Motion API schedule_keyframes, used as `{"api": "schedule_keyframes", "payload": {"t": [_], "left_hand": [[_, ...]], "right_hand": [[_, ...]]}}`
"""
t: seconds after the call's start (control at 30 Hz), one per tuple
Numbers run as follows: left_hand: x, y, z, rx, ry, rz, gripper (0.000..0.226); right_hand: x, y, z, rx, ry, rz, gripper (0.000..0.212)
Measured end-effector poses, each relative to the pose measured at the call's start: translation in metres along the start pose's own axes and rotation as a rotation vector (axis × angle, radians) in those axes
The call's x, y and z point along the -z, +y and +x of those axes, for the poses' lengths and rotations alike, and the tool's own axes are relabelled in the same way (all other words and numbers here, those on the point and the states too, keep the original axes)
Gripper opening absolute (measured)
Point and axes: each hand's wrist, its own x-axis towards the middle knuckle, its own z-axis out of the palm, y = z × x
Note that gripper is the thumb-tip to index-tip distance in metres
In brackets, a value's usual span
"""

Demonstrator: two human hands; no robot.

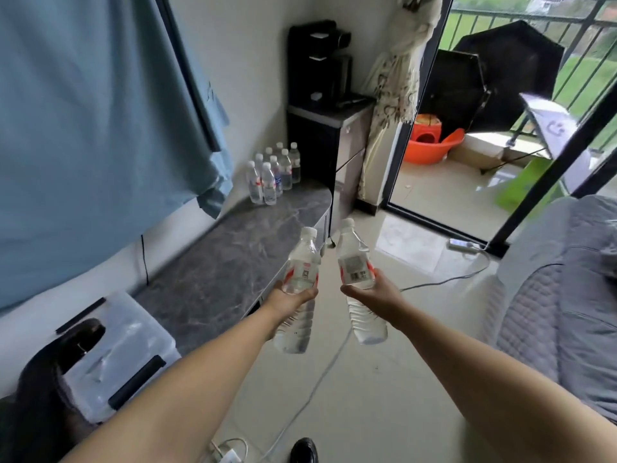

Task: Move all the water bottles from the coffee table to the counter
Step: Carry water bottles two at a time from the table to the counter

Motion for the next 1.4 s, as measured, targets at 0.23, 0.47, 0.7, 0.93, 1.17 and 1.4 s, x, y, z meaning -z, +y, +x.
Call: {"api": "schedule_keyframes", "payload": {"t": [0.23,0.47,0.7,0.93,1.17,1.4], "left_hand": [[0.003,0.062,0.104,0.030,0.039,-0.021,0.069],[-0.014,0.097,0.206,0.112,0.100,-0.083,0.034],[-0.053,0.166,0.321,0.136,0.218,-0.129,0.028],[-0.081,0.212,0.406,0.182,0.258,-0.254,0.028],[-0.081,0.225,0.491,0.250,0.302,-0.262,0.031],[-0.056,0.244,0.606,0.291,0.261,-0.184,0.054]], "right_hand": [[0.026,-0.031,0.114,-0.056,-0.017,0.043,0.079],[0.045,-0.053,0.229,-0.018,-0.092,0.056,0.061],[0.094,-0.078,0.384,0.027,-0.247,0.028,0.076],[0.131,-0.095,0.495,-0.015,-0.244,-0.016,0.080],[0.126,-0.106,0.576,-0.060,-0.266,-0.074,0.062],[0.109,-0.129,0.695,-0.069,-0.303,-0.115,0.063]]}}
